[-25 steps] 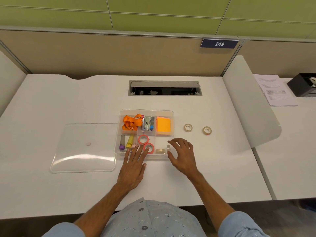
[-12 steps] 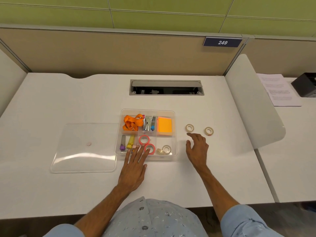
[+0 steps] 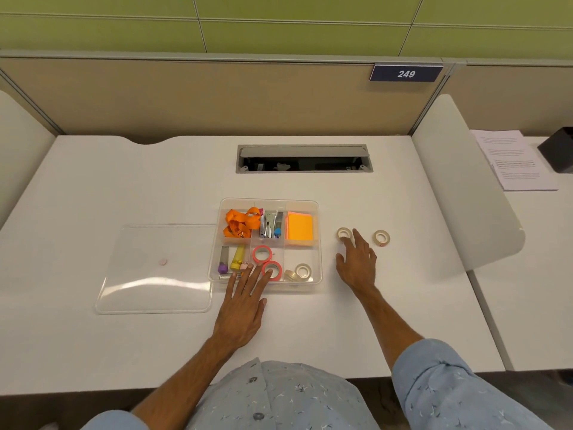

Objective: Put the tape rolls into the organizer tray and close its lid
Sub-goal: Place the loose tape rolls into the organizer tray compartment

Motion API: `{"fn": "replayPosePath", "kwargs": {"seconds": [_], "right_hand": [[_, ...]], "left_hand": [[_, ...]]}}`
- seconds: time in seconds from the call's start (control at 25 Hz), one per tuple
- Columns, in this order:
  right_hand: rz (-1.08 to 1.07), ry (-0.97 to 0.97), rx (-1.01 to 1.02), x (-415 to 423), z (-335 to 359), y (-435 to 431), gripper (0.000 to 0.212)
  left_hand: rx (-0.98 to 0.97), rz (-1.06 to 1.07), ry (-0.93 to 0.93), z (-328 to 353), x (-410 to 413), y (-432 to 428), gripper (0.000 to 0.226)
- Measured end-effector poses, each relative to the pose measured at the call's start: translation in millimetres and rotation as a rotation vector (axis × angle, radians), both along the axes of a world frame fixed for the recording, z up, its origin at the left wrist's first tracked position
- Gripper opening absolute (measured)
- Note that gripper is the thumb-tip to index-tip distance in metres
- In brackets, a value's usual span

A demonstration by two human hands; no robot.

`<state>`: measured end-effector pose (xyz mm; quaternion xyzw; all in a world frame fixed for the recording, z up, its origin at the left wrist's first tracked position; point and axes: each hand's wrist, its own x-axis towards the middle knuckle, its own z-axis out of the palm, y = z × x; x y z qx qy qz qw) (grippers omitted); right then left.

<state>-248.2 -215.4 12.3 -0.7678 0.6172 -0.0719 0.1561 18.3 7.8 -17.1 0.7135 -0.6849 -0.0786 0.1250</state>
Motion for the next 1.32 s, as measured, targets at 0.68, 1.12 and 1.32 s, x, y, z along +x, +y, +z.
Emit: {"fn": "replayPosePath", "kwargs": {"seconds": [0.68,1.12,1.32], "right_hand": [[0.238,-0.290,-0.192,20.4,43.6,50.0,0.046],[0.386,-0.177,-0.203,29.1,30.5,53.8,0.047],[0.319,-0.238,-0.253,20.2,36.0,47.5,0.042]], "left_hand": [[0.030,0.029,0.022,0.5,-4.5,-1.3,0.066],[0.018,0.001,0.021,-1.9,0.0,-0.5,0.065],[0.000,0.003,0.028,-1.0,-1.1,-0.3,0.066]]}}
